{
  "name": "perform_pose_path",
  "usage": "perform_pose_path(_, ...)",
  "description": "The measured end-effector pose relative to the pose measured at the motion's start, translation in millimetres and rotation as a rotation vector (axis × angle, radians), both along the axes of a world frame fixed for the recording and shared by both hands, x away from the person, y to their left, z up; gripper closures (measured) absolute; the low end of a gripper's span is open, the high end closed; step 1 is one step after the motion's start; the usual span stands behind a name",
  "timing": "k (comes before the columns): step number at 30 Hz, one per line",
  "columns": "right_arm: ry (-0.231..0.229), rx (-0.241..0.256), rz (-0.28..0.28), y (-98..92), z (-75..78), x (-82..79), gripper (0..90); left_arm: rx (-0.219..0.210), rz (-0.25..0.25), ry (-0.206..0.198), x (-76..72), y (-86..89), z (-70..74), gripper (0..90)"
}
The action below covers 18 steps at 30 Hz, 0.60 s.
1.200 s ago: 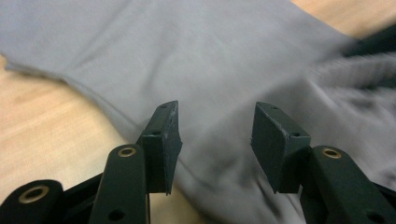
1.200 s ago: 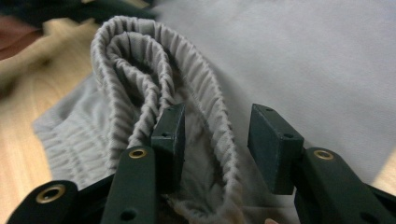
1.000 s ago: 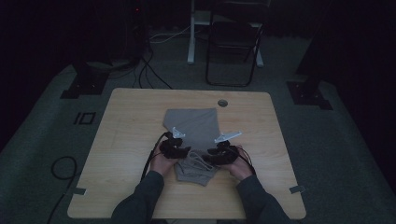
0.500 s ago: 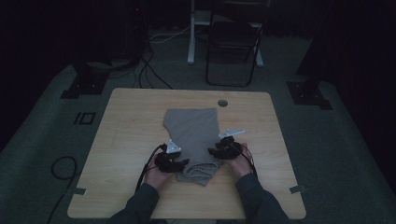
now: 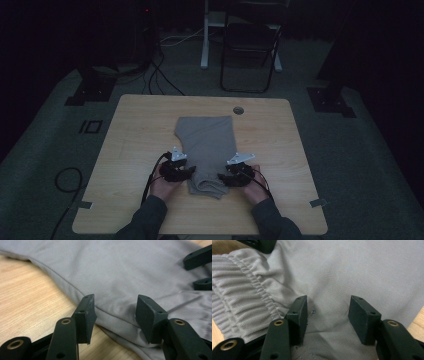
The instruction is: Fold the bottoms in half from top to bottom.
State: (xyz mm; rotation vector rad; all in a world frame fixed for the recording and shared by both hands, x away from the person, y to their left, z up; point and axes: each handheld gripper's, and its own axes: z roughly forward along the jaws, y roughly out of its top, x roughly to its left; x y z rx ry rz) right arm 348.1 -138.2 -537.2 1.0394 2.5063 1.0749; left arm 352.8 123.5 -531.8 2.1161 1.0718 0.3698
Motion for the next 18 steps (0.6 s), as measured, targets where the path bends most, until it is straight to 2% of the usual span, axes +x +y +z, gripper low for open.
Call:
perform_pose_path(2, -0.006, -0.01, 0.0, 1.1, 0.0, -1.0, 48.8, 0.01, 0.0, 0.009, 0.2, -1.4, -3.1, 50.9)
perform_pose_path(7, -0.01, -0.012, -0.006, 1.9, -0.3, -2.6, 48.9, -0.011, 0.008, 0.016, -4.2, 0.9, -6.1, 52.3)
perform_pose_path(14, -0.009, 0.001, 0.016, -0.2, -1.2, -13.6, 48.9, -0.054, 0.007, 0.013, -23.0, 4.6, -9.8, 54.0)
perform_pose_path(18, -0.004, -0.004, 0.034, -1.0, -0.6, -19.0, 49.0, -0.048, 0.008, 0.013, -31.5, 2.8, -9.6, 54.1)
